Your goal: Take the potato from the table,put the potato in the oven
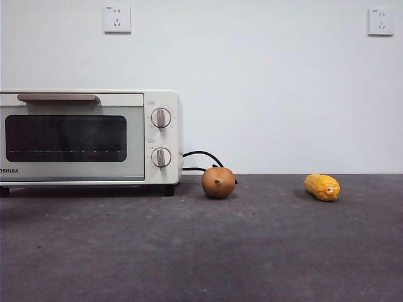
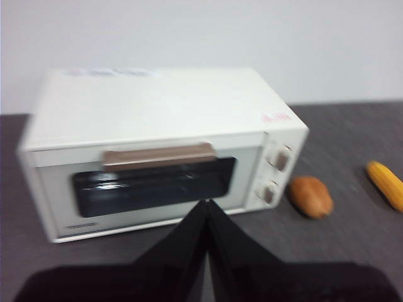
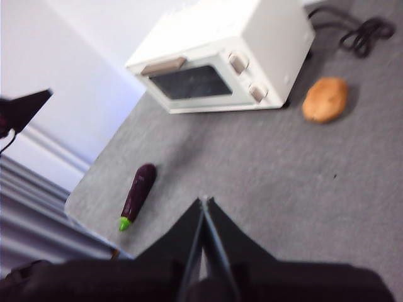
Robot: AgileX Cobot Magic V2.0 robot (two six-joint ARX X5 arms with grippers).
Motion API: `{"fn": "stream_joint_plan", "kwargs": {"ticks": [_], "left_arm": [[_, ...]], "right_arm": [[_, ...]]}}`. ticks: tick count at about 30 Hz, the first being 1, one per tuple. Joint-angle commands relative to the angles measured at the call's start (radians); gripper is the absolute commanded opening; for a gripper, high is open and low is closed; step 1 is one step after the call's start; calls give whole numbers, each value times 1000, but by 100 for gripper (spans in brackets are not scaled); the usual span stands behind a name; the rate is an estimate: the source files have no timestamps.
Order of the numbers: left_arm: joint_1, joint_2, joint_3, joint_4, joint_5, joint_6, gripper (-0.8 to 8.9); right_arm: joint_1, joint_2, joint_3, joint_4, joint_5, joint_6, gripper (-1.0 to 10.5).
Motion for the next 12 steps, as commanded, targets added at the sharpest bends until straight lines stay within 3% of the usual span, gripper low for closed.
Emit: {"fn": "stream_joint_plan", "kwargs": {"ticks": [1, 12], "left_arm": [[3, 91, 33, 0, 52, 34, -7], [108, 570, 308, -53, 324, -31, -8]], "right_arm": [[1, 63, 32, -32, -7, -58, -12], [1, 198, 107, -146, -8, -142, -12]]}}
